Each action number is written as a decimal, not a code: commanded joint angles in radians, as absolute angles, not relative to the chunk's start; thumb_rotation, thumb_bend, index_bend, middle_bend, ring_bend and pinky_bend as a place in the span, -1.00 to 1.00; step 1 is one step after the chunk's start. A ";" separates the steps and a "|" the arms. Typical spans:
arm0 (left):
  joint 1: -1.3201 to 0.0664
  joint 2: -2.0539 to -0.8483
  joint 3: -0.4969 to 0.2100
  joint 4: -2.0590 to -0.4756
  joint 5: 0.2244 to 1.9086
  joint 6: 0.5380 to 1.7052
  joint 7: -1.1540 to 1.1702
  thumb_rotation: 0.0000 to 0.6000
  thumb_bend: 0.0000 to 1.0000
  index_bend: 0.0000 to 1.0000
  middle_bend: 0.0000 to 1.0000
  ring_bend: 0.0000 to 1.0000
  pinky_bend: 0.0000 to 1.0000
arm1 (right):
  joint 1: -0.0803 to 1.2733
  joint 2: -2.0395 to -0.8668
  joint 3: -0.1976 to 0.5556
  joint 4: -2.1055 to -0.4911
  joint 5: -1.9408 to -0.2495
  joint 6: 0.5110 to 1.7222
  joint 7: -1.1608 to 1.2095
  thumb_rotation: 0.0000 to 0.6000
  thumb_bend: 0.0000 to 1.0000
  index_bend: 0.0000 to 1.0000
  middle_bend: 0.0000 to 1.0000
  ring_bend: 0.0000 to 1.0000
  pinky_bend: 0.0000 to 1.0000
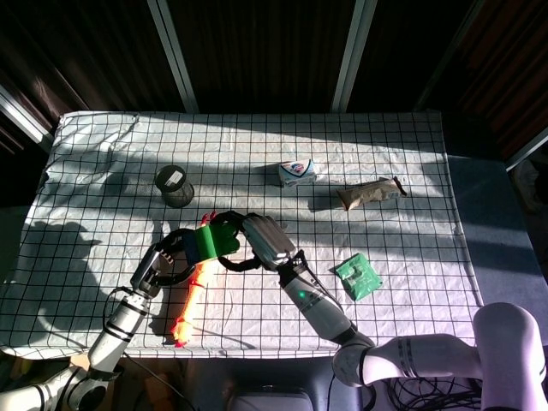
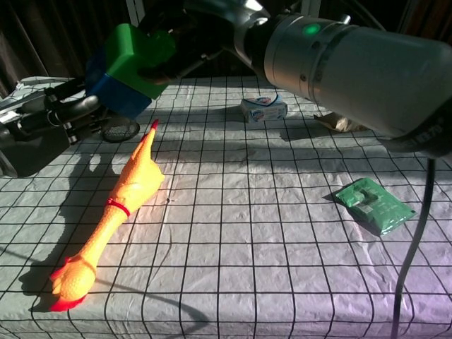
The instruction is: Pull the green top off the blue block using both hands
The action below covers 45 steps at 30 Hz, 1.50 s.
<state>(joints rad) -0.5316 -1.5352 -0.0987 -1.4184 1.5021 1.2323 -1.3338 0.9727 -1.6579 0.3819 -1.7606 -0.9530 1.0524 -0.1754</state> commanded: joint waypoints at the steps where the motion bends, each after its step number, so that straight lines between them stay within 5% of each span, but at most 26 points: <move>1: -0.525 -1.545 -0.105 -1.419 1.495 1.239 -1.312 1.00 0.01 0.21 0.31 -0.34 -0.53 | 0.970 -1.663 0.381 -1.757 -0.963 1.059 -0.171 1.00 -0.34 0.77 0.31 -0.14 -0.30; 31: -0.471 -1.517 -0.097 -1.370 1.527 1.278 -1.435 1.00 0.00 0.14 0.26 -0.34 -0.47 | 0.874 -1.544 0.410 -1.764 -1.018 1.063 -0.036 1.00 -0.34 0.77 0.31 -0.14 -0.30; 45: -0.380 -1.488 0.021 -1.248 1.567 1.300 -1.371 1.00 0.00 0.14 0.28 -0.32 -0.38 | 0.744 -1.395 0.287 -1.681 -1.157 1.052 0.056 1.00 -0.34 0.77 0.31 -0.14 -0.30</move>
<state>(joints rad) -0.3904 -1.4834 0.0099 -1.2637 1.5571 1.2962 -1.3863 0.7594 -1.4068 0.3069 -1.6949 -1.1396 1.0551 0.0467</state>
